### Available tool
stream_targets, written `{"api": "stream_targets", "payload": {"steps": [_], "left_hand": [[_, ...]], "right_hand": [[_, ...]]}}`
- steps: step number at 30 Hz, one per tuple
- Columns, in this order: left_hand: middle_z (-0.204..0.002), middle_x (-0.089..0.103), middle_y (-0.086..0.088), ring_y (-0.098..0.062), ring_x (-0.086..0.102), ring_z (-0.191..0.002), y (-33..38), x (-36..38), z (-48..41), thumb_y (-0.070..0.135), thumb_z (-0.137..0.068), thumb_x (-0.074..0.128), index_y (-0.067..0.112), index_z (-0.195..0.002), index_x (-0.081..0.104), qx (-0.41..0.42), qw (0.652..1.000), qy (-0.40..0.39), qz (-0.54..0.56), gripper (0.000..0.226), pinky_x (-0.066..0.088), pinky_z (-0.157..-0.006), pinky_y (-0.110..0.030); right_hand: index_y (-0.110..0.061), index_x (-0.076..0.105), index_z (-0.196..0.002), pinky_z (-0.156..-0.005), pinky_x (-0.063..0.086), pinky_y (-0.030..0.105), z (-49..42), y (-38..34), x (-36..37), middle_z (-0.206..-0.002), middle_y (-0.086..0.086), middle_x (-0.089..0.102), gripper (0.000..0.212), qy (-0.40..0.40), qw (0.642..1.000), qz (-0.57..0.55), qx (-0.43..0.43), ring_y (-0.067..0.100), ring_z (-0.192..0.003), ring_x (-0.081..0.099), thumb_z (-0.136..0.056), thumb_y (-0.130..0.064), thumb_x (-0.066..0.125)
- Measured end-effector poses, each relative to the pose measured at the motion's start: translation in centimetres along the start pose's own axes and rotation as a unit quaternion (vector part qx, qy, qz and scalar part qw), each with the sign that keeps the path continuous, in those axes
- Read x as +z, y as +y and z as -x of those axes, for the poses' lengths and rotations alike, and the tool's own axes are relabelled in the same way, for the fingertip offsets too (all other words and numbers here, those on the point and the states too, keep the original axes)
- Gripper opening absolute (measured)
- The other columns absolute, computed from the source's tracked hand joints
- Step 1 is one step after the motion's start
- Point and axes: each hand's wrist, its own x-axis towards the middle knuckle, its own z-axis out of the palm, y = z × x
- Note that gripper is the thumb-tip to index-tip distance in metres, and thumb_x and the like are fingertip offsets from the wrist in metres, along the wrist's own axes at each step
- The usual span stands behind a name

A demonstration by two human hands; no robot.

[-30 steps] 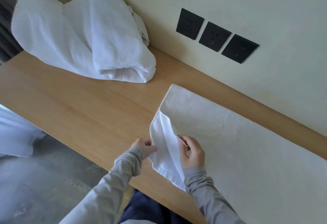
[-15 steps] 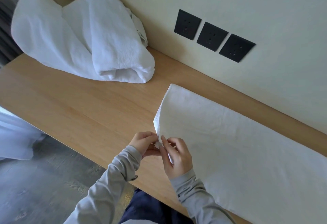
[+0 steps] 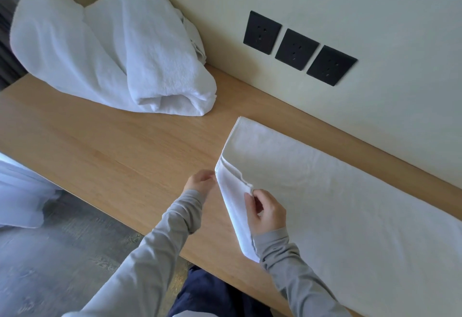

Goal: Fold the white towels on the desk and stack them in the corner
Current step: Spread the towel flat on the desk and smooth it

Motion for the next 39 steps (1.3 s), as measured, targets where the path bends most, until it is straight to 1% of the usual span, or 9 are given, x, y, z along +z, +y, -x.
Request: {"api": "stream_targets", "payload": {"steps": [4,12,17,20,25,28,30,34,39], "left_hand": [[-0.120,0.059,-0.010,-0.025,0.054,-0.111,-0.2,0.9,-2.1,0.001,-0.086,0.056,0.004,-0.136,0.042,-0.012,0.999,-0.027,-0.019,0.052,0.040,-0.099,-0.031],[-0.093,0.058,-0.004,-0.019,0.055,-0.090,0.4,2.2,-2.6,0.013,-0.075,0.075,0.016,-0.108,0.058,0.062,0.985,-0.122,-0.100,0.037,0.046,-0.076,-0.022],[-0.113,0.055,-0.007,-0.015,0.050,-0.111,1.5,2.2,-2.0,0.011,-0.061,0.079,0.012,-0.105,0.054,0.154,0.969,-0.183,-0.059,0.052,0.041,-0.093,-0.033],[-0.088,0.054,-0.003,-0.016,0.052,-0.086,1.9,2.0,-2.2,0.008,-0.065,0.079,0.010,-0.088,0.052,0.180,0.952,-0.209,-0.135,0.035,0.043,-0.081,-0.024],[-0.123,0.054,-0.006,-0.025,0.053,-0.115,1.3,1.2,-1.5,0.020,-0.076,0.075,0.013,-0.133,0.037,0.122,0.913,-0.277,-0.272,0.069,0.043,-0.098,-0.040],[-0.095,0.062,0.000,-0.017,0.061,-0.088,0.9,0.2,-0.9,0.022,-0.078,0.072,0.019,-0.128,0.045,0.105,0.903,-0.274,-0.315,0.057,0.048,-0.081,-0.030],[-0.070,0.060,0.001,-0.012,0.055,-0.061,0.7,-0.1,-0.3,0.014,-0.080,0.068,0.015,-0.112,0.055,0.098,0.927,-0.249,-0.261,0.034,0.046,-0.062,-0.023],[-0.068,0.061,-0.005,-0.013,0.054,-0.054,0.1,-0.3,1.0,0.002,-0.083,0.063,0.013,-0.091,0.057,0.023,0.976,-0.214,-0.033,0.015,0.046,-0.047,-0.021],[-0.058,0.064,0.000,-0.009,0.057,-0.049,-0.9,-0.4,2.3,-0.002,-0.083,0.061,0.008,-0.086,0.061,-0.014,0.985,-0.138,0.106,0.010,0.052,-0.048,-0.024]], "right_hand": [[0.002,0.064,-0.071,-0.052,0.038,0.018,-1.4,-0.1,-1.6,-0.058,0.000,0.052,0.012,0.093,0.996,-0.006,0.015,0.010,-0.052,0.040,-0.082,0.001,0.062],[0.006,0.069,-0.083,-0.055,0.039,0.019,-3.9,0.0,-4.6,-0.067,0.012,0.063,0.014,0.164,0.986,0.017,-0.016,0.015,-0.063,0.049,-0.083,0.000,0.056],[0.006,0.069,-0.084,-0.058,0.041,0.017,-3.3,-0.2,-4.3,-0.068,0.012,0.065,0.014,0.165,0.986,0.006,-0.005,0.007,-0.061,0.049,-0.082,0.001,0.056],[0.006,0.068,-0.080,-0.057,0.039,0.014,-3.1,-0.4,-4.2,-0.065,0.011,0.062,0.014,0.171,0.985,0.001,0.003,0.006,-0.061,0.045,-0.082,0.000,0.055],[0.007,0.067,-0.079,-0.055,0.039,0.018,-3.7,-0.6,-4.6,-0.062,0.011,0.059,0.014,0.189,0.982,-0.003,-0.009,0.010,-0.060,0.043,-0.083,0.001,0.055],[0.007,0.069,-0.090,-0.055,0.042,0.021,-3.9,-0.6,-4.6,-0.067,0.010,0.063,0.016,0.175,0.983,0.008,-0.050,0.013,-0.061,0.048,-0.083,0.004,0.055],[0.005,0.069,-0.093,-0.057,0.045,0.022,-3.4,-0.5,-4.3,-0.070,0.007,0.064,0.019,0.150,0.984,0.024,-0.092,0.012,-0.061,0.051,-0.086,0.001,0.052],[-0.004,0.071,-0.092,-0.058,0.044,0.026,-0.5,-0.6,-2.4,-0.069,0.004,0.060,0.026,0.036,0.974,0.073,-0.211,0.019,-0.060,0.053,-0.092,-0.010,0.046],[-0.006,0.071,-0.097,-0.048,0.044,0.027,2.1,-0.8,0.3,-0.066,0.002,0.059,0.033,-0.023,0.964,0.099,-0.247,0.018,-0.054,0.052,-0.096,-0.012,0.039]]}}
